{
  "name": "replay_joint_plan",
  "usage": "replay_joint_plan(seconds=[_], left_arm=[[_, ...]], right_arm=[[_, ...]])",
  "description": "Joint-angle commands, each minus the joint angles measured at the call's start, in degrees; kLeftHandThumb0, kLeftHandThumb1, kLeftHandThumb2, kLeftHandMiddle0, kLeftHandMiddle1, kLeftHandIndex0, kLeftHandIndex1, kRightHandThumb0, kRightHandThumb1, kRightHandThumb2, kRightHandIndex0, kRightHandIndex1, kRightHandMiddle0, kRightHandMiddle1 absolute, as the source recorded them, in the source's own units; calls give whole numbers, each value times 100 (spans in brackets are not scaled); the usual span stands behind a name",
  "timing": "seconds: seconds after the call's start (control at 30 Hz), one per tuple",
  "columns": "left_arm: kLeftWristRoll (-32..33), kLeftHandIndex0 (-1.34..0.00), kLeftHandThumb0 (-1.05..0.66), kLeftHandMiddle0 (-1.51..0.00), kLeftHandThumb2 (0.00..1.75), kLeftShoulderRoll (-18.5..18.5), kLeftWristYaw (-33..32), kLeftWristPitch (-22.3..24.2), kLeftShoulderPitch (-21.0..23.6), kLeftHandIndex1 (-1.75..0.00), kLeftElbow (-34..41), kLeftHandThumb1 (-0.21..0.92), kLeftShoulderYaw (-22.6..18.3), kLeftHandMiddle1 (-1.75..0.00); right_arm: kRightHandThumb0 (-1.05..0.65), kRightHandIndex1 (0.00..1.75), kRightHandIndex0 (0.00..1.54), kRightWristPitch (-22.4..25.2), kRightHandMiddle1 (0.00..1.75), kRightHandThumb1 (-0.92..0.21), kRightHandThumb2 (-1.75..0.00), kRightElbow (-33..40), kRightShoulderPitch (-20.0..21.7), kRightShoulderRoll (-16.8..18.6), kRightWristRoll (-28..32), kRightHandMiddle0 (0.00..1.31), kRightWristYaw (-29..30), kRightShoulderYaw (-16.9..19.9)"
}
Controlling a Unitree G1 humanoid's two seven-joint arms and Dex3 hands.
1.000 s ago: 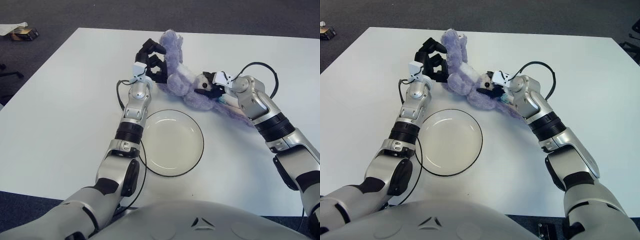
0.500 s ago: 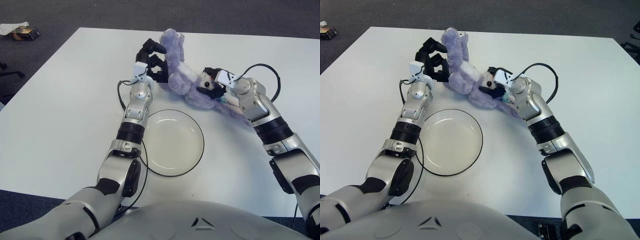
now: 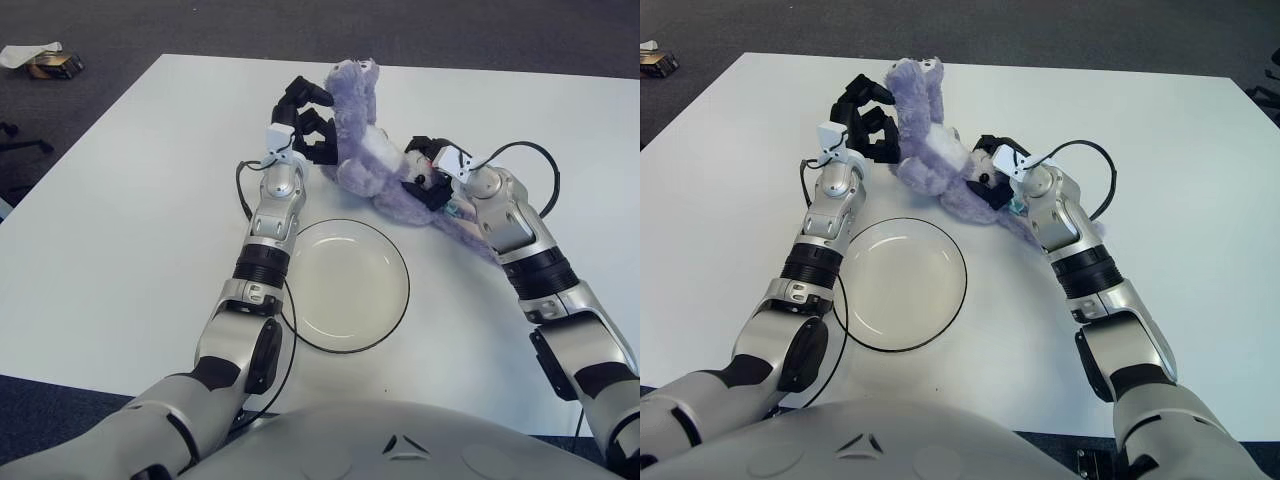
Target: Put the doll into the plate.
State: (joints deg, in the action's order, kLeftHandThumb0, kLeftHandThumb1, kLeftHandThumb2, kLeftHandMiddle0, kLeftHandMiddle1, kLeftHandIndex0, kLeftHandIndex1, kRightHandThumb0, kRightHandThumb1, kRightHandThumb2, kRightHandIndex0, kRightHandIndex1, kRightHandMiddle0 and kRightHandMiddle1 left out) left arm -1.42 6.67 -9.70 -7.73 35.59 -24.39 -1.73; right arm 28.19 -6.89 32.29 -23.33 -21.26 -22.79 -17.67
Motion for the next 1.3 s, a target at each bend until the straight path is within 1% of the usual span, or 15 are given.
replay_joint_plan(seconds=[0.0, 0.23, 0.5, 0.63, 0.7, 0.73, 0.8, 0.87, 0.93, 1.1, 1.17, 1.2, 1.27], left_arm=[[29, -65, 0, -91, 169, -32, 41, -88, 107, -175, -59, -4, -20, -165], [124, -64, 0, -90, 169, -110, 148, -223, 97, -175, -188, -3, -77, -165], [216, -62, 0, -89, 166, -164, 203, -317, 89, -175, -284, -1, -175, -165], [320, -61, 0, -87, 165, -210, 356, -627, 11, -175, -324, 1, -240, -168], [322, -61, 0, -86, 166, -266, 433, -889, -13, -175, -398, 1, -251, -171], [321, -61, 0, -85, 166, -328, 484, -1055, -32, -175, -445, 1, -267, -172], [312, -65, 0, -88, 170, -460, 560, -1317, -57, -172, -524, -3, -307, -173], [299, -75, -1, -92, 172, -634, 632, -1525, -100, -161, -545, -9, -368, -174], [288, -70, -1, -77, 165, -826, 708, -1644, -185, -169, -454, 1, -431, -174], [263, -65, -1, -67, 157, -1084, 783, -1729, -350, -174, -272, 10, -497, -175], [262, -64, -1, -66, 156, -1166, 794, -1748, -396, -174, -255, 11, -520, -175], [283, -64, -1, -65, 155, -1264, 820, -1780, -423, -174, -302, 12, -574, -175], [308, -65, -1, -76, 160, -1394, 842, -1833, -457, -168, -388, 6, -648, -175]], right_arm=[[0, 163, 93, 61, 175, 7, -171, -89, -292, 17, -11, 68, -42, -50], [0, 173, 88, 107, 175, 6, -174, -127, -248, -21, -71, 68, -4, -36], [0, 173, 86, 120, 175, 4, -172, -159, -219, -47, -42, 66, 35, 57], [0, 170, 89, 138, 175, 5, -172, -172, -197, -35, -9, 67, 45, 127], [0, 170, 90, 140, 175, 6, -173, -180, -181, -33, 3, 68, 50, 158], [0, 170, 91, 165, 175, 7, -174, -175, -172, -30, 26, 68, 43, 196], [0, 169, 92, 192, 175, 8, -174, -164, -163, -39, 79, 68, 10, 263], [0, 168, 92, 186, 175, 8, -174, -150, -165, -40, 144, 68, -15, 332], [0, 168, 93, 177, 175, 8, -175, -125, -177, -15, 236, 68, -10, 434], [0, 165, 94, 202, 175, 8, -174, -29, -171, -2, 411, 68, -19, 592], [0, 165, 94, 247, 175, 8, -173, 47, -119, -21, 418, 68, -56, 604], [0, 164, 94, 307, 175, 8, -173, 149, -32, -23, 426, 68, -98, 604], [0, 163, 93, 364, 175, 6, -171, 292, 65, -26, 453, 67, -149, 611]])
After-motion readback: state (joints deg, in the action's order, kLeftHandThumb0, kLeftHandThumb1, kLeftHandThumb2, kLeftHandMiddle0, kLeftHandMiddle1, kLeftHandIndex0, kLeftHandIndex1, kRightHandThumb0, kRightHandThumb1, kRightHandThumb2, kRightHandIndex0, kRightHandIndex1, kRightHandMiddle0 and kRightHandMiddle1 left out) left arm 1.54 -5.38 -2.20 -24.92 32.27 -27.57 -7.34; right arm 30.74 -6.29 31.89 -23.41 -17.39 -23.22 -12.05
